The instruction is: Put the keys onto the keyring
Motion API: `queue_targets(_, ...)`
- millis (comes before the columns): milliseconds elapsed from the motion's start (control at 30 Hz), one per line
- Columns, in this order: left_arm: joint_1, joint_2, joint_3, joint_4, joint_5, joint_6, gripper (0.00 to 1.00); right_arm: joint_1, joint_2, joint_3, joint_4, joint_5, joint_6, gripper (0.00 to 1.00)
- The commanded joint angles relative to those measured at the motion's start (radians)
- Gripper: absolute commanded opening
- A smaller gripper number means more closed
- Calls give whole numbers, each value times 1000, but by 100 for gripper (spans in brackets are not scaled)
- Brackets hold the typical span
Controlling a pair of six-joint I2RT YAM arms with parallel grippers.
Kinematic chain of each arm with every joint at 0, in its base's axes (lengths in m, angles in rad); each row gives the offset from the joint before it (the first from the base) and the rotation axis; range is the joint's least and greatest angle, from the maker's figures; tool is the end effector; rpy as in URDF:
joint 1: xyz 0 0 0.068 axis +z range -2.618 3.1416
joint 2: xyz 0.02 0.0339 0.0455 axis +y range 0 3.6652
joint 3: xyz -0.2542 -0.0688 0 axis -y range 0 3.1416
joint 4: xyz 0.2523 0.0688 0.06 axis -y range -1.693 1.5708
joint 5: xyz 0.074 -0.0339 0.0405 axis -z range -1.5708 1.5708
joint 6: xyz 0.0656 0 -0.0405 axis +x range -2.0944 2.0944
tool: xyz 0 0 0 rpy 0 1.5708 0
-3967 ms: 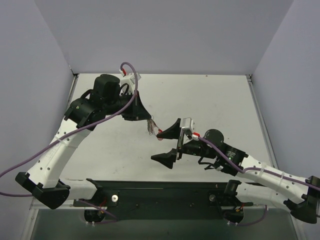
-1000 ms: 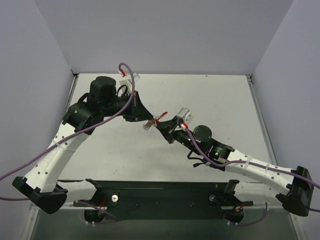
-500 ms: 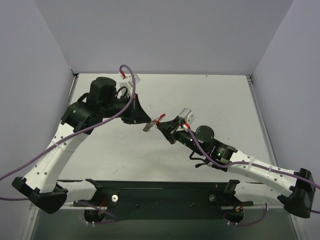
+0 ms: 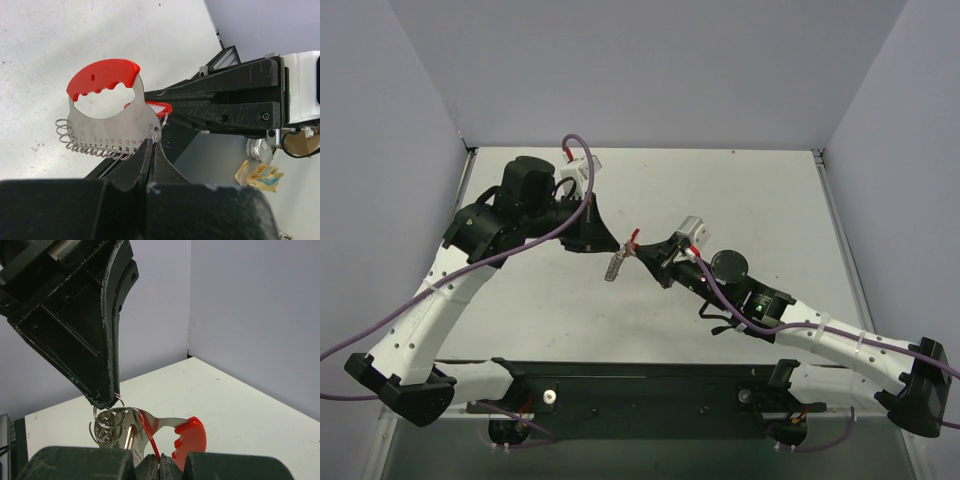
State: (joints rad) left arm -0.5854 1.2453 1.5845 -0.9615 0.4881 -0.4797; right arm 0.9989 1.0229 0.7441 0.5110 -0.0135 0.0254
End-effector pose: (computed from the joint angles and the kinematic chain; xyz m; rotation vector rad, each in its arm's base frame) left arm 0.2029 -0.1714 0.4180 0.4193 2.3044 -1.1039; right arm 0.1522 0.2380 0.3509 -0.6616 1.2248 0.8705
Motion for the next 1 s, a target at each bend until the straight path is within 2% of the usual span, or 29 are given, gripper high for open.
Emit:
queue_targets(0, -2, 2, 38, -34, 41, 30, 0, -17, -27, 55, 66, 20, -5, 0)
queue_targets(967, -19, 45, 34, -16, 55, 50, 0, -23, 0, 98, 49, -31, -15, 0)
